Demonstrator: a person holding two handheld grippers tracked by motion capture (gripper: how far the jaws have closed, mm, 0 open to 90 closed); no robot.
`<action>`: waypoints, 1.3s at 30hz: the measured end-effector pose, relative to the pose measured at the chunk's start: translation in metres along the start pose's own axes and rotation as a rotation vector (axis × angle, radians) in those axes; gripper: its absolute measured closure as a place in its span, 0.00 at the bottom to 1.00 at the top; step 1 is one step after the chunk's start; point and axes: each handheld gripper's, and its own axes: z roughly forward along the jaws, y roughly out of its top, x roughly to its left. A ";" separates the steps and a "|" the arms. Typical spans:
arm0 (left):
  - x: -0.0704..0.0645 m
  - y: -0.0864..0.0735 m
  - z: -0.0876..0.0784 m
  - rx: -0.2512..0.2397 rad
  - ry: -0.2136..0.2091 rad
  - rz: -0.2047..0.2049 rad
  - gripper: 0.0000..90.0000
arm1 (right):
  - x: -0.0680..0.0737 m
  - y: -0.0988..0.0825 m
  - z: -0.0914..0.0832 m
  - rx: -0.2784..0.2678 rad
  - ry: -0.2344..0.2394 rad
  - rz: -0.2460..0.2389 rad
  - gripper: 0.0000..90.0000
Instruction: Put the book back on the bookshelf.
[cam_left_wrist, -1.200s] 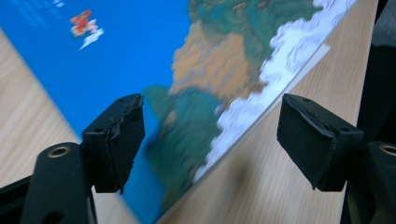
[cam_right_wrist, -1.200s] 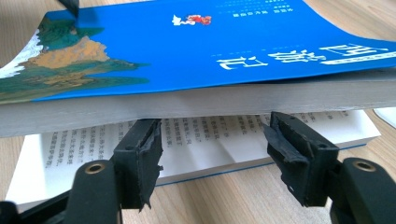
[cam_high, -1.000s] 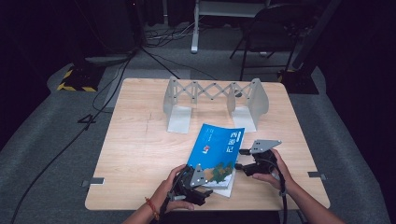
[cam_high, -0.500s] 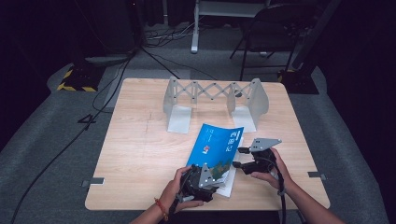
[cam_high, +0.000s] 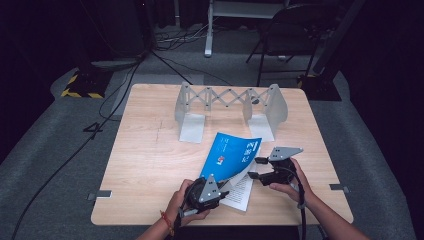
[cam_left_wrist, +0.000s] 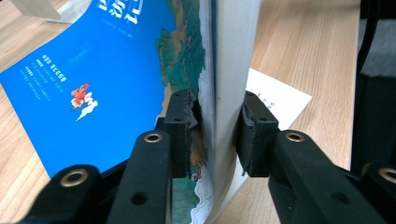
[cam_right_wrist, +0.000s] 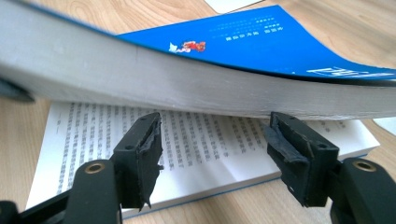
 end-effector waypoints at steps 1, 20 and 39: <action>0.000 0.000 0.000 0.000 0.000 0.000 0.79 | 0.000 0.000 0.000 0.000 0.000 0.000 0.40; 0.035 -0.018 -0.030 -0.004 -0.041 -0.024 0.82 | 0.000 0.003 -0.026 -0.076 -0.009 -0.163 0.38; 0.055 -0.031 -0.043 -0.002 -0.075 -0.056 0.80 | -0.025 0.017 0.012 0.020 0.092 -0.324 0.30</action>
